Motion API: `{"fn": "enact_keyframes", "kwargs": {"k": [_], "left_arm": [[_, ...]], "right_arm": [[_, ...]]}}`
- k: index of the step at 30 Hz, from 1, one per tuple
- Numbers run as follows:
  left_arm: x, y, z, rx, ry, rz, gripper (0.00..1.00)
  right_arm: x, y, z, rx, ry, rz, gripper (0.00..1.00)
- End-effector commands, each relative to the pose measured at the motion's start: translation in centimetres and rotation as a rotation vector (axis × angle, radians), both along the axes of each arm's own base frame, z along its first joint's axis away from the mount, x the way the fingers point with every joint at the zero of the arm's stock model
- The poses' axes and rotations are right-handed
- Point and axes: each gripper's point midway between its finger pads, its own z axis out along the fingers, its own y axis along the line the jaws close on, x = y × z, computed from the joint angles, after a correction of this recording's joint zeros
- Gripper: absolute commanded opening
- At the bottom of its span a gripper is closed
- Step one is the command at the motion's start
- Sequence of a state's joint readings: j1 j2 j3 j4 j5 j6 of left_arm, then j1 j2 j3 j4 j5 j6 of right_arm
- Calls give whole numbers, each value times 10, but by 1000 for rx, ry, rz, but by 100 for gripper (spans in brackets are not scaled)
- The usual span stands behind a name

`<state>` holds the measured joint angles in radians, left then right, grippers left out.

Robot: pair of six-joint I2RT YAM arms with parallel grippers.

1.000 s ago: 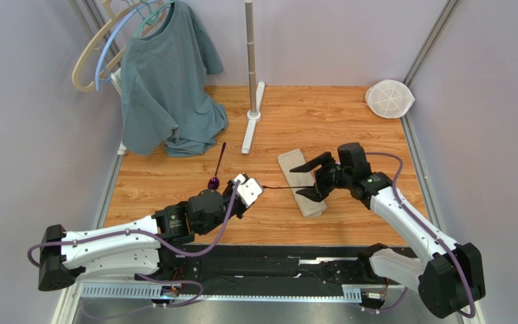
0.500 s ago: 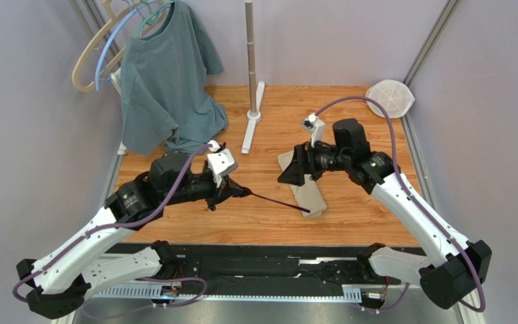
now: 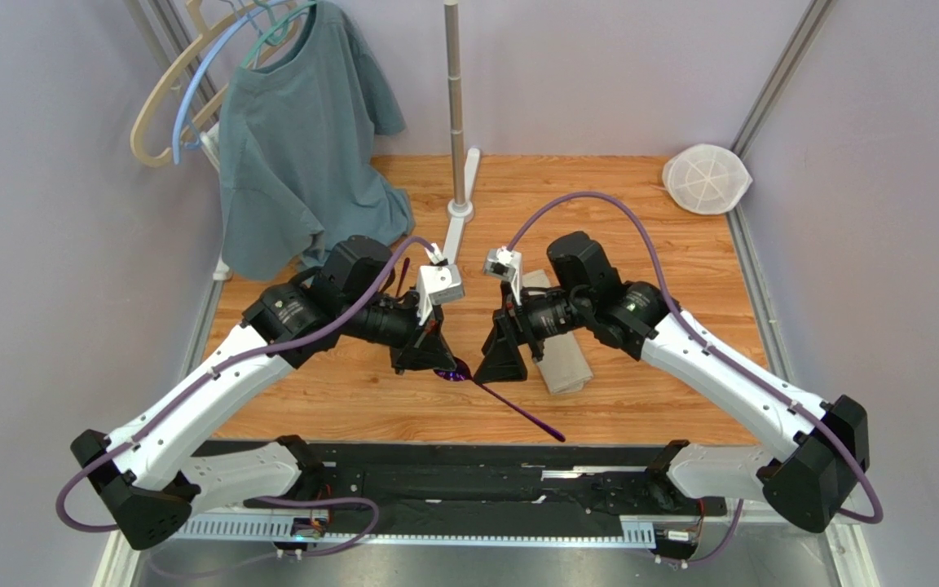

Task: Fold the napkin into a case and place the utensils inside
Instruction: Pass from the left arm to the right

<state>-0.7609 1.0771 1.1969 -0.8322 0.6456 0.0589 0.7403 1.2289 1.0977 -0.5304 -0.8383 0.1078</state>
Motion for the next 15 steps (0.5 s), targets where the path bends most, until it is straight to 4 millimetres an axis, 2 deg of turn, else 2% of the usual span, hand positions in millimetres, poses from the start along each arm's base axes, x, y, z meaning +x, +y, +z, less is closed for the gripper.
{"fn": "enact_keyframes", "kwargs": {"k": [1, 4, 7, 8, 9, 11, 13, 14, 15], "left_arm": [[-5, -7, 20, -77, -9, -71, 0], [-2, -7, 18, -75, -5, -61, 0], [4, -6, 17, -65, -10, -40, 0], [7, -7, 18, -67, -6, -26, 0], [8, -8, 20, -75, -4, -24, 0], [11, -10, 25, -87, -15, -5, 0], [15, -10, 28, -88, -24, 13, 0], [19, -10, 32, -99, -32, 36, 0], [25, -10, 34, -102, -51, 62, 0]], "right_arm": [[-8, 6, 2, 71, -18, 58, 75], [-18, 6, -4, 71, 37, 102, 68], [-25, 6, -7, 74, 74, 123, 49], [-26, 7, -8, 82, 85, 125, 29], [-28, 7, -7, 87, 109, 124, 26], [-31, 6, -5, 108, 114, 125, 26], [-34, 6, -3, 119, 145, 118, 13], [-33, 8, 2, 145, 134, 125, 0], [-34, 9, 0, 145, 148, 121, 0]]}}
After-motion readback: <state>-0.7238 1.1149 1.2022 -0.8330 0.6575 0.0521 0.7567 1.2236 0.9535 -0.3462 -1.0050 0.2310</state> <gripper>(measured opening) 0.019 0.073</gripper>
